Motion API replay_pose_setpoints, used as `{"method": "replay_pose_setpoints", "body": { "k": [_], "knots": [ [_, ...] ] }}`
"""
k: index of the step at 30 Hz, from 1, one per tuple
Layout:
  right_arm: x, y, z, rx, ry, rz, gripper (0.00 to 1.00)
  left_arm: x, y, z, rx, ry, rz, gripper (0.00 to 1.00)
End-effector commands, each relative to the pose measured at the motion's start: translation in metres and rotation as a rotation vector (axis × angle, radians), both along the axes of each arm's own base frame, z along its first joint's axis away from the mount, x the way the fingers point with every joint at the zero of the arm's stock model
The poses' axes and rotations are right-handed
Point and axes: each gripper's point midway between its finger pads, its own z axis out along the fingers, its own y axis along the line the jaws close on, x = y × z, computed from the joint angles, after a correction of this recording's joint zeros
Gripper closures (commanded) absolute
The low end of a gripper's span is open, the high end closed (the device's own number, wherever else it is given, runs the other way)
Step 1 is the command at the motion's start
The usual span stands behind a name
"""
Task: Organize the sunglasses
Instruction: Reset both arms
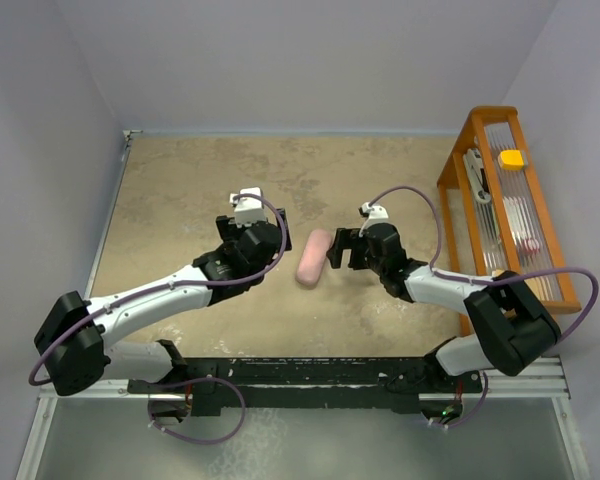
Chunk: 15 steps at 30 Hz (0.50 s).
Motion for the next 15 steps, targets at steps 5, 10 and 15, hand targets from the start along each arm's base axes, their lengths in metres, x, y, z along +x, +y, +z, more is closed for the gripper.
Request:
{"method": "replay_pose_setpoints", "body": {
  "k": [5,10,15],
  "knots": [
    [0.0014,0.0012,0.0116,0.009,-0.038,-0.002,0.01,0.0011,-0.0061,0.0111,-0.055,-0.035,-0.016,0.01],
    [0.0014,0.0009,0.0106,0.004,-0.038,-0.004,0.01,-0.0009,-0.0068,0.0095,-0.077,-0.048,-0.033,0.01],
    [0.0010,0.0004,0.0093,-0.002,-0.036,-0.005,0.01,-0.0014,-0.0052,0.0106,-0.078,-0.061,-0.035,0.01]
  ]
}}
